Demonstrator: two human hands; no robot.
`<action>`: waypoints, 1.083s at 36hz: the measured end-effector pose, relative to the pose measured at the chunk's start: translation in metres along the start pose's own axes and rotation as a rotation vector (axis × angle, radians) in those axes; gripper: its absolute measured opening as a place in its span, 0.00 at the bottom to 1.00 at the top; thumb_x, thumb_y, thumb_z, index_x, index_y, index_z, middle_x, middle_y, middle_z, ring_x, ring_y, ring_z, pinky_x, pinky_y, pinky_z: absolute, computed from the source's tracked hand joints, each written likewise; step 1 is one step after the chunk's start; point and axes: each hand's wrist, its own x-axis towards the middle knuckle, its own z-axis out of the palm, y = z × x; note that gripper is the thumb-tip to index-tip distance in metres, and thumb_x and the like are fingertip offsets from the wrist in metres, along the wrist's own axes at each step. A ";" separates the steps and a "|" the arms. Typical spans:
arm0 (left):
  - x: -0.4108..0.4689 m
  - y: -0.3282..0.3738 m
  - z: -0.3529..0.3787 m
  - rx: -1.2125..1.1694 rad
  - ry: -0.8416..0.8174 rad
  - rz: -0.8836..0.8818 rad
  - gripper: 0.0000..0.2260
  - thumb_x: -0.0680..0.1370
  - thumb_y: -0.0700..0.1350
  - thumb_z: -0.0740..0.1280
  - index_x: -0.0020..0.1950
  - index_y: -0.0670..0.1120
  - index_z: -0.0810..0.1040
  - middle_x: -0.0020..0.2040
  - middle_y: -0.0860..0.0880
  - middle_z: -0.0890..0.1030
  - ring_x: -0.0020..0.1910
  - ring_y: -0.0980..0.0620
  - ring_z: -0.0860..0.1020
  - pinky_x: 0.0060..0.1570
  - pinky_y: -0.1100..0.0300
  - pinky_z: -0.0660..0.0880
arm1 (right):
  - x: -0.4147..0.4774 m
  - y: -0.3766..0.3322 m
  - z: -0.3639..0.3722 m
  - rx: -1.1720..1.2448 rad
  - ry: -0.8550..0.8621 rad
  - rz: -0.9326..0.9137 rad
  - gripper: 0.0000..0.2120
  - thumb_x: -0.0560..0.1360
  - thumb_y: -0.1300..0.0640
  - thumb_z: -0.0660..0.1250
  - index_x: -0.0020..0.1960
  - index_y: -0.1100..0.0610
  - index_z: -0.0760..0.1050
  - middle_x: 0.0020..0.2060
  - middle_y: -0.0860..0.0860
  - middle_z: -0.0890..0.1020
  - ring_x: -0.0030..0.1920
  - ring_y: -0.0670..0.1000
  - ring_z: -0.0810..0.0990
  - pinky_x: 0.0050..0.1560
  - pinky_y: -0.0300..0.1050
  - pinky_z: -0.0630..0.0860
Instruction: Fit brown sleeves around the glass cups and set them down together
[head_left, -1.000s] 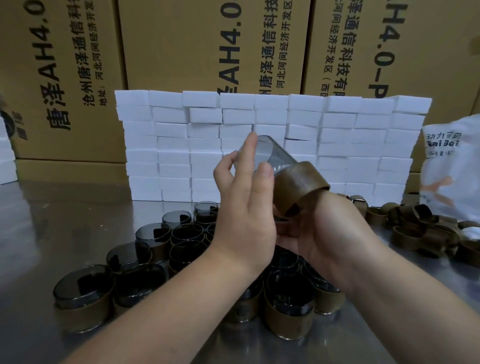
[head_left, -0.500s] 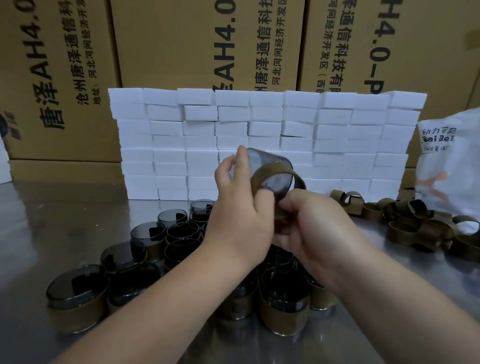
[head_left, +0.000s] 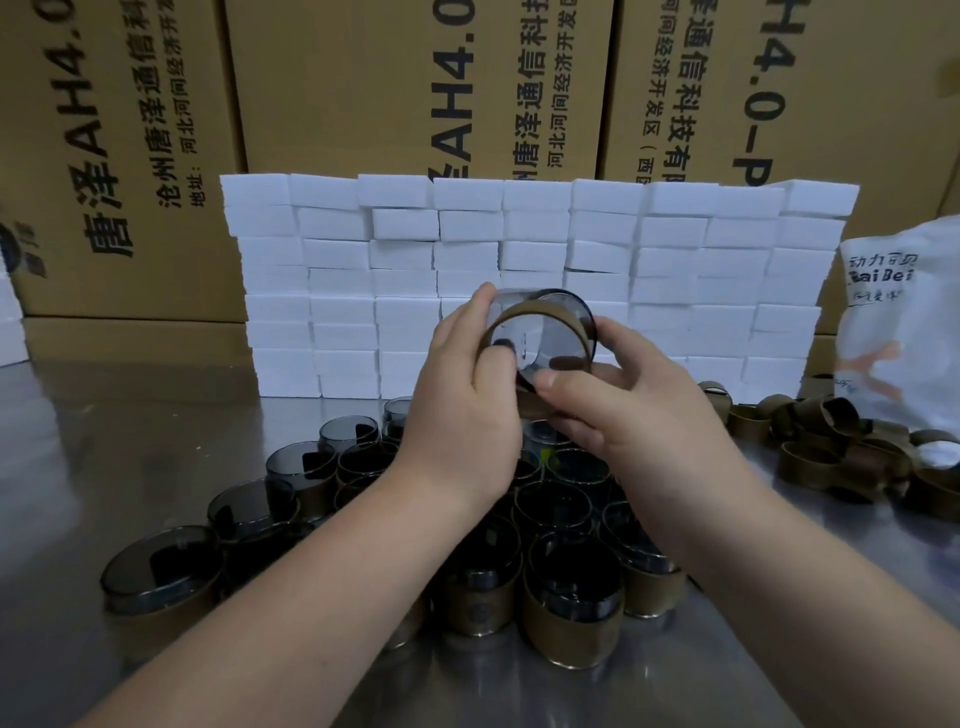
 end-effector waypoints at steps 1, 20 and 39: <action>0.000 0.000 0.000 0.007 -0.009 -0.004 0.30 0.71 0.53 0.52 0.73 0.52 0.63 0.70 0.55 0.66 0.69 0.59 0.65 0.69 0.58 0.63 | 0.000 0.000 0.000 0.012 0.015 -0.002 0.16 0.62 0.53 0.69 0.51 0.46 0.77 0.42 0.51 0.85 0.47 0.52 0.84 0.59 0.58 0.75; 0.005 0.009 -0.015 0.304 -0.090 0.142 0.36 0.71 0.65 0.51 0.74 0.48 0.61 0.70 0.50 0.69 0.68 0.53 0.68 0.66 0.52 0.67 | 0.002 -0.005 -0.007 0.173 0.080 0.001 0.21 0.65 0.63 0.71 0.58 0.57 0.79 0.41 0.50 0.86 0.46 0.49 0.85 0.47 0.40 0.81; 0.008 0.016 -0.020 0.442 -0.119 0.309 0.34 0.71 0.63 0.49 0.71 0.47 0.67 0.51 0.47 0.78 0.53 0.38 0.75 0.44 0.59 0.69 | 0.003 -0.004 -0.006 0.159 0.181 0.027 0.14 0.66 0.69 0.68 0.46 0.55 0.83 0.37 0.55 0.85 0.41 0.55 0.85 0.46 0.44 0.82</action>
